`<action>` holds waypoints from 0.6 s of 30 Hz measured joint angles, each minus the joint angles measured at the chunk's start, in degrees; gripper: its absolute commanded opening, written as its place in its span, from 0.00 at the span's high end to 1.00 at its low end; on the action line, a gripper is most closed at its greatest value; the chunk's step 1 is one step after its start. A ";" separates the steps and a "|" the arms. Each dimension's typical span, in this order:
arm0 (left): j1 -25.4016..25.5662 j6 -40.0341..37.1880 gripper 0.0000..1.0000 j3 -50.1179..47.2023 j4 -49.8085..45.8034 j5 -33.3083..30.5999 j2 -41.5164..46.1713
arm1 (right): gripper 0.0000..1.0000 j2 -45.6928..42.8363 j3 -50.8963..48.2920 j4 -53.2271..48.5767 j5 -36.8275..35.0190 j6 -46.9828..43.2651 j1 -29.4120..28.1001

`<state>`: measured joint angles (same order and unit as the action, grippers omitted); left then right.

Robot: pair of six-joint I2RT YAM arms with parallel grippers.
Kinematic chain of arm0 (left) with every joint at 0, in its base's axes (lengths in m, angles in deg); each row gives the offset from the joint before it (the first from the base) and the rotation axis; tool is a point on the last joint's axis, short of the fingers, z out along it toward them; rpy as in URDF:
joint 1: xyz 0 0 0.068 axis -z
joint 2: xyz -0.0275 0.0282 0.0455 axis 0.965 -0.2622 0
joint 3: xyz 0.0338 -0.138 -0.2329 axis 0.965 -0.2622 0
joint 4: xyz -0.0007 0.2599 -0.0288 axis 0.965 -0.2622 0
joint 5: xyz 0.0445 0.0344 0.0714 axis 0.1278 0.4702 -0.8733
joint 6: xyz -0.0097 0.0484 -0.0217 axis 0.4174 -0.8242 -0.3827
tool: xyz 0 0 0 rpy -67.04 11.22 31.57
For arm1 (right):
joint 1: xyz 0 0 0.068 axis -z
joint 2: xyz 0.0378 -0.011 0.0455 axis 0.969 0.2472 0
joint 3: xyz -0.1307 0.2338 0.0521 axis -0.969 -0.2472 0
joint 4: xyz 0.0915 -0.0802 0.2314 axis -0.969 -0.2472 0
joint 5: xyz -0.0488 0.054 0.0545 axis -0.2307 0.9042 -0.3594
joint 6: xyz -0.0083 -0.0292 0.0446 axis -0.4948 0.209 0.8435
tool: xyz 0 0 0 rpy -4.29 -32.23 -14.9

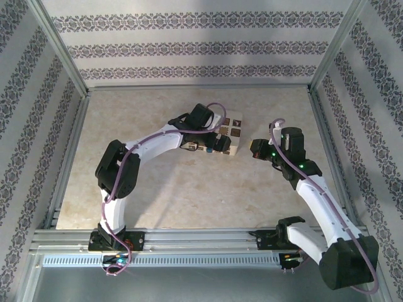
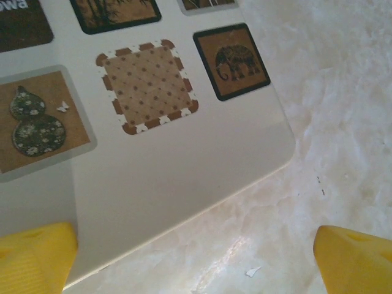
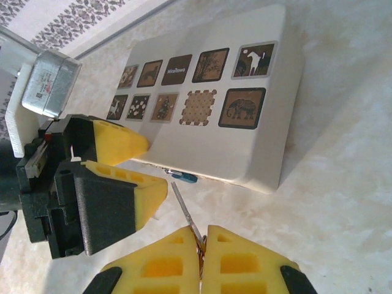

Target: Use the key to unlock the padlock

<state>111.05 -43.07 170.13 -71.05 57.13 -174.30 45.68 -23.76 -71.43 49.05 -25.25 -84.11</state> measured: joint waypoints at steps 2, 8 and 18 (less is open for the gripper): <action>-0.85 0.37 0.00 -1.49 0.55 0.00 0.96 | 1.00 1.62 0.24 0.94 0.83 0.35 -0.50; -3.43 0.96 0.00 -5.53 1.27 -0.39 4.20 | 1.00 7.10 1.29 4.57 2.34 1.11 -3.54; -6.84 0.98 0.02 -26.64 12.22 -0.96 20.06 | 1.00 17.90 5.81 11.21 3.93 3.21 -8.41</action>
<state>104.21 -42.09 143.48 -58.83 56.17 -154.23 63.58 -17.94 -60.21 52.98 -22.03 -92.53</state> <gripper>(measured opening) 0.982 0.055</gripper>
